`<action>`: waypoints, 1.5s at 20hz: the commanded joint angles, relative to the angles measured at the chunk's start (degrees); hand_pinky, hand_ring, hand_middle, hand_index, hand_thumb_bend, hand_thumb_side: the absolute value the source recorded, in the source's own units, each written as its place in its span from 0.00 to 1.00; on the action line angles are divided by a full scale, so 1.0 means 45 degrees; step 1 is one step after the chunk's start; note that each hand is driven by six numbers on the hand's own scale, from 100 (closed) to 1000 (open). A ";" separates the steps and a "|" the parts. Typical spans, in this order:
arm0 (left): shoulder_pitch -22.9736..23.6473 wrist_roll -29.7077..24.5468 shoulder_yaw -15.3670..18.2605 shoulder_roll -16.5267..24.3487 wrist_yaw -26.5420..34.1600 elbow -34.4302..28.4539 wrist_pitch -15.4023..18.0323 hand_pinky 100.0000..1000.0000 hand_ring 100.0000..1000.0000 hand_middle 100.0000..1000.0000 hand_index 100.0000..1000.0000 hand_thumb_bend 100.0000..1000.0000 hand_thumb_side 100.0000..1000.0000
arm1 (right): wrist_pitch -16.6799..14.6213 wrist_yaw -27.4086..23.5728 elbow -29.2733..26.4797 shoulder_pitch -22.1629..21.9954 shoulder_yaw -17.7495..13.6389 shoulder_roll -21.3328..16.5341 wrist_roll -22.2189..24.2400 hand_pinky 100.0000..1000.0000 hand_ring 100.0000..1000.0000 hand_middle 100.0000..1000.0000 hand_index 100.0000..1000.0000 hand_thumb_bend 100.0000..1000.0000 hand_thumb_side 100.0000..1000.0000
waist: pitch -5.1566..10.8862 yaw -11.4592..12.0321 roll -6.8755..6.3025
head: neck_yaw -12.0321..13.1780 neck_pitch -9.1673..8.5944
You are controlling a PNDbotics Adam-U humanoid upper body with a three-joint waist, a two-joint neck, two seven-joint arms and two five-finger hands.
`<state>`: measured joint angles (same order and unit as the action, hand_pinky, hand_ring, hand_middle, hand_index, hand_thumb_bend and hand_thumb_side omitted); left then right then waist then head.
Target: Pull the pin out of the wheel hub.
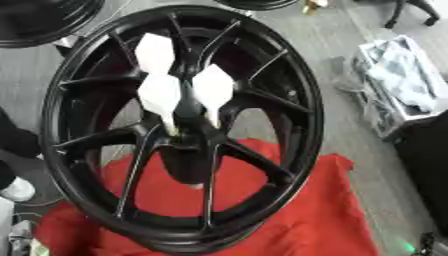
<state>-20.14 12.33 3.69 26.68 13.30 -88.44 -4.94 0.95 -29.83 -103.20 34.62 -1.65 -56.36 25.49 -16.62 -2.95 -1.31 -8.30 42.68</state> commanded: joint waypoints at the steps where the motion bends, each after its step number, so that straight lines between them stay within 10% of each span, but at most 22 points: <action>1: -0.0068 0.0101 0.0221 0.0358 0.0015 -0.0239 0.0038 0.68 0.72 0.69 0.69 0.05 0.83 | -0.0839 -0.0372 -0.1169 -0.1503 -0.1419 -0.0760 -0.1370 0.80 0.53 0.26 0.38 0.00 0.19 | 0.0183 -0.0085 -0.0045 | 0.0229 -0.0163; 8: -0.0084 0.0219 0.0335 0.0289 0.0021 -0.0300 0.0070 0.69 0.72 0.69 0.69 0.05 0.83 | -0.1728 0.3070 -0.1906 -0.6183 -0.3319 0.0715 -0.3007 0.81 0.58 0.33 0.44 0.00 0.08 | 0.0153 -0.0328 -0.0228 | 0.0593 -0.0282; 12: -0.0104 0.0252 0.0362 0.0246 0.0040 -0.0315 0.0079 0.69 0.72 0.69 0.69 0.05 0.83 | -0.2217 0.5289 -0.2083 -0.7607 -0.3757 0.1949 -0.3142 0.87 0.75 0.64 0.75 0.00 0.00 | 0.0147 -0.0371 -0.0315 | 0.0705 -0.0339; 16: -0.0131 0.0243 0.0347 0.0206 -0.0005 -0.0327 0.0075 0.69 0.72 0.69 0.69 0.05 0.83 | -0.2635 0.7009 -0.1638 -0.8183 -0.3994 0.2687 -0.2736 0.92 0.84 0.83 0.92 0.00 0.12 | 0.0154 -0.0401 -0.0346 | 0.0744 -0.0385; 30: -0.0160 0.0182 0.0302 0.0201 -0.0004 -0.0321 0.0068 0.69 0.72 0.69 0.69 0.05 0.83 | -0.2412 0.8039 -0.0391 -0.8439 -0.4172 0.3212 -0.2179 0.95 0.85 0.87 0.95 0.00 0.14 | 0.0187 -0.0447 -0.0369 | 0.0806 -0.0338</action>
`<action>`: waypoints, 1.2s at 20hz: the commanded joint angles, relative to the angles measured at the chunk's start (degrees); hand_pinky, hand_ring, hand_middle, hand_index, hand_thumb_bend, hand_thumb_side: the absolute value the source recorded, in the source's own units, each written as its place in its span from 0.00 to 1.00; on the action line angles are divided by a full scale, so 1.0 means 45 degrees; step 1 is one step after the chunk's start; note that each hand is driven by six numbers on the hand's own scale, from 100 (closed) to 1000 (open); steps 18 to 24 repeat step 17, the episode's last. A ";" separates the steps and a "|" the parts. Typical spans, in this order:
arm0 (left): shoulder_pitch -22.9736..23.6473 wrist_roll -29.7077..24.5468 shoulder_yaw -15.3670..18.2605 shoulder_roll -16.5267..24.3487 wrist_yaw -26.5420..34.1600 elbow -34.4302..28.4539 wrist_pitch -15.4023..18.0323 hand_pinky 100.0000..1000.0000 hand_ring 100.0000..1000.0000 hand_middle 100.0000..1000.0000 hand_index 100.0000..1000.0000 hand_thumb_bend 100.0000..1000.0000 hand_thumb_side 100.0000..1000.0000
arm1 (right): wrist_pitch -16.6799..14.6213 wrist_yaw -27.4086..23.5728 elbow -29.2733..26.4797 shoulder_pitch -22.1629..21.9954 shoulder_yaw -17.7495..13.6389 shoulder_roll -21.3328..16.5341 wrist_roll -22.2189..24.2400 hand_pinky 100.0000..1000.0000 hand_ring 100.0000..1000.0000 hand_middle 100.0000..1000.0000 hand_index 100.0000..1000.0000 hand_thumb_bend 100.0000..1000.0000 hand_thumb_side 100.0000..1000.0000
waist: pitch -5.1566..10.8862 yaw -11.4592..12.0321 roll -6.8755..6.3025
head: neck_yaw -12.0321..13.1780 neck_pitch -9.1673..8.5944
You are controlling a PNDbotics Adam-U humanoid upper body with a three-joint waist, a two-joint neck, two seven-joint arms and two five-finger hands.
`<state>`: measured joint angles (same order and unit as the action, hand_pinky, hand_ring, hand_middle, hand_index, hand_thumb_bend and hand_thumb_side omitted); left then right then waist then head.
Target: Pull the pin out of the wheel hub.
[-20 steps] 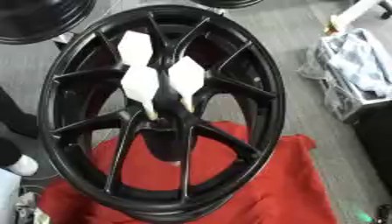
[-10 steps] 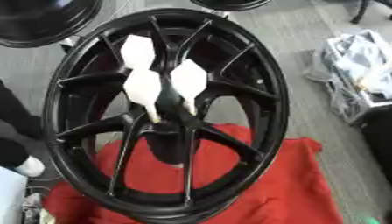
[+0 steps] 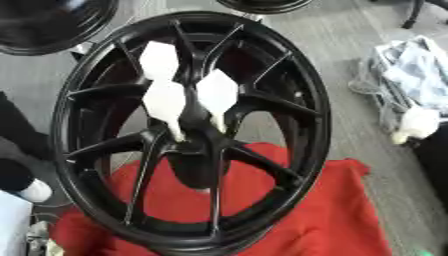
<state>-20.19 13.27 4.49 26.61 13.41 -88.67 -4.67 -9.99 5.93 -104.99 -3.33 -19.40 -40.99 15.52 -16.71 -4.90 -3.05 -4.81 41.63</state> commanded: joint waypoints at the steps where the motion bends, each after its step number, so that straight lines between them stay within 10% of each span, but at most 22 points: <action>1: -0.0150 -0.0026 0.0122 0.0217 -0.0028 -0.0272 0.0011 0.69 0.72 0.69 0.69 0.05 0.83 | 0.0043 0.0094 0.0026 -0.0009 -0.0233 -0.0189 0.0034 0.95 0.85 0.87 0.95 0.00 0.13 | 0.0205 -0.0011 0.0014 | 0.0032 -0.0096; 8: -0.0150 -0.0045 0.0106 0.0223 -0.0021 -0.0264 0.0013 0.69 0.72 0.69 0.69 0.05 0.83 | 0.0502 -0.0224 0.0133 0.0097 -0.0213 -0.0126 -0.0143 0.94 0.82 0.83 0.92 0.00 0.03 | 0.0182 -0.0003 -0.0004 | 0.0035 -0.0086; 11: -0.0183 -0.0059 0.0087 0.0188 -0.0023 -0.0286 0.0017 0.69 0.72 0.69 0.69 0.05 0.83 | 0.0957 -0.1682 0.0139 0.0303 -0.0051 -0.0060 -0.0679 0.91 0.78 0.76 0.85 0.00 0.52 | 0.0196 0.0008 -0.0012 | 0.0023 -0.0080; 13: -0.0213 -0.0073 0.0068 0.0152 -0.0027 -0.0304 0.0015 0.69 0.72 0.69 0.69 0.05 0.82 | 0.1190 -0.3085 -0.0003 0.0601 0.0105 -0.0015 -0.1060 0.91 0.78 0.75 0.84 0.00 0.62 | 0.0217 0.0022 -0.0025 | -0.0009 -0.0080; 17: -0.0353 -0.0154 -0.0028 -0.0001 -0.0030 -0.0371 0.0002 0.69 0.72 0.69 0.69 0.05 0.82 | 0.1421 -0.5963 -0.0138 0.1522 0.0500 0.0128 -0.1371 0.93 0.80 0.78 0.86 0.00 0.67 | 0.0263 0.0113 -0.0077 | -0.0113 -0.0087; 24: -0.0353 -0.0154 -0.0028 -0.0001 -0.0030 -0.0371 0.0002 0.69 0.72 0.69 0.69 0.05 0.82 | 0.1421 -0.5963 -0.0138 0.1522 0.0500 0.0128 -0.1371 0.93 0.80 0.78 0.86 0.00 0.67 | 0.0263 0.0113 -0.0077 | -0.0113 -0.0087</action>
